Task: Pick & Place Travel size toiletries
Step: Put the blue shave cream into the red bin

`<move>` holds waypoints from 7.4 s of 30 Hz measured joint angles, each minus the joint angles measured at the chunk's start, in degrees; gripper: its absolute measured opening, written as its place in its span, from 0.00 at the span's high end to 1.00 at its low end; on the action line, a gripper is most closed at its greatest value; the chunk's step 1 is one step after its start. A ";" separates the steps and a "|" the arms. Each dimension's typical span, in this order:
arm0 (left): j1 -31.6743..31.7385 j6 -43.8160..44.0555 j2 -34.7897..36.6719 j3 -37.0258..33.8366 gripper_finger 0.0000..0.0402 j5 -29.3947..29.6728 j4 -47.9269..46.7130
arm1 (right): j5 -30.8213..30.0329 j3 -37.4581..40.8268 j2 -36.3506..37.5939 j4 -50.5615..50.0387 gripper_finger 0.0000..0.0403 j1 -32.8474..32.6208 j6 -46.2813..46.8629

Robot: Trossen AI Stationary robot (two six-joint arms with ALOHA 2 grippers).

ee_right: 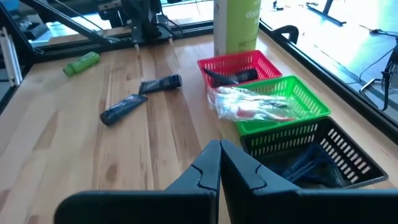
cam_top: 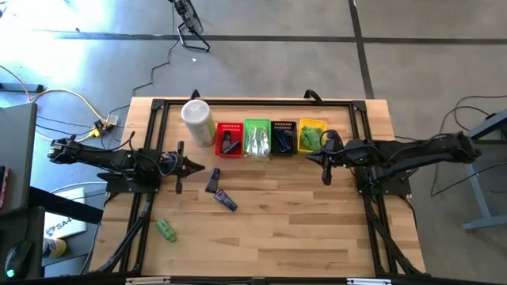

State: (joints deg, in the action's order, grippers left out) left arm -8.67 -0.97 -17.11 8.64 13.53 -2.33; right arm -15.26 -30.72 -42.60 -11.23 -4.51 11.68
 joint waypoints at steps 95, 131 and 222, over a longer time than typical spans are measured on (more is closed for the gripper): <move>-4.92 28.55 -35.32 11.45 1.00 10.05 13.22 | -1.14 22.05 32.95 10.83 0.99 0.00 -4.46; -16.50 87.80 -53.26 43.21 1.00 6.33 -58.73 | -1.25 22.05 32.93 9.49 0.99 0.00 -4.02; -3.98 77.20 -70.70 35.47 0.20 10.62 -31.36 | -1.28 22.05 32.93 8.90 0.99 0.02 -5.49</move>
State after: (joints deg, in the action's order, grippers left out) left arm -12.64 76.23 -87.81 44.12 24.15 -33.69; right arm -16.55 -8.67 -9.67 -2.33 -4.49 6.20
